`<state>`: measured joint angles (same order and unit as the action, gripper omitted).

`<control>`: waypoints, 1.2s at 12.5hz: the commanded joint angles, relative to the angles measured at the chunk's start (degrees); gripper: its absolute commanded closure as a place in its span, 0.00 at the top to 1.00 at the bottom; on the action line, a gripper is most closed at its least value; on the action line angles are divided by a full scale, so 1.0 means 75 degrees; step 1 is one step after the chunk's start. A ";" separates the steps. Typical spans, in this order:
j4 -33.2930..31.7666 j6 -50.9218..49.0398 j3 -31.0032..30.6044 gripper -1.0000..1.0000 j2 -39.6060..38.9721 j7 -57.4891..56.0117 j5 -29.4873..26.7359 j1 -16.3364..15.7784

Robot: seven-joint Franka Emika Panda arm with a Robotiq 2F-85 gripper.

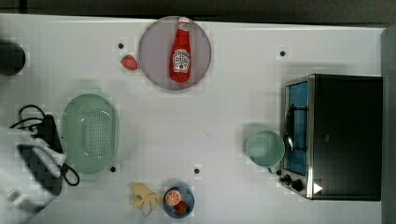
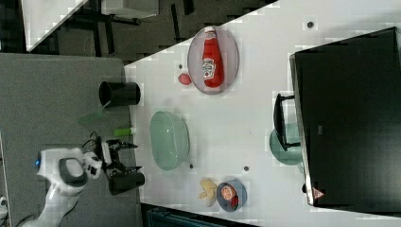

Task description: Drag strainer left to right.

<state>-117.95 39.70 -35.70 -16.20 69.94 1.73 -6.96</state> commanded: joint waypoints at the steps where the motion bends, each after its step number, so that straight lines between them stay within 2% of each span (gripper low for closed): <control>1: -0.0135 0.1289 0.0354 1.00 -0.1173 0.1142 0.0373 0.0347; 3: -0.0134 0.1916 0.0664 1.00 -0.1720 0.1284 0.0864 0.0184; 8: -0.0268 0.2071 0.1610 1.00 -0.2018 0.1682 0.0922 -0.0326; 15: -0.0686 0.2811 0.1904 1.00 -0.2060 0.1677 0.0924 -0.0381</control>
<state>-121.53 59.14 -21.15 -32.06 81.36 8.70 -9.64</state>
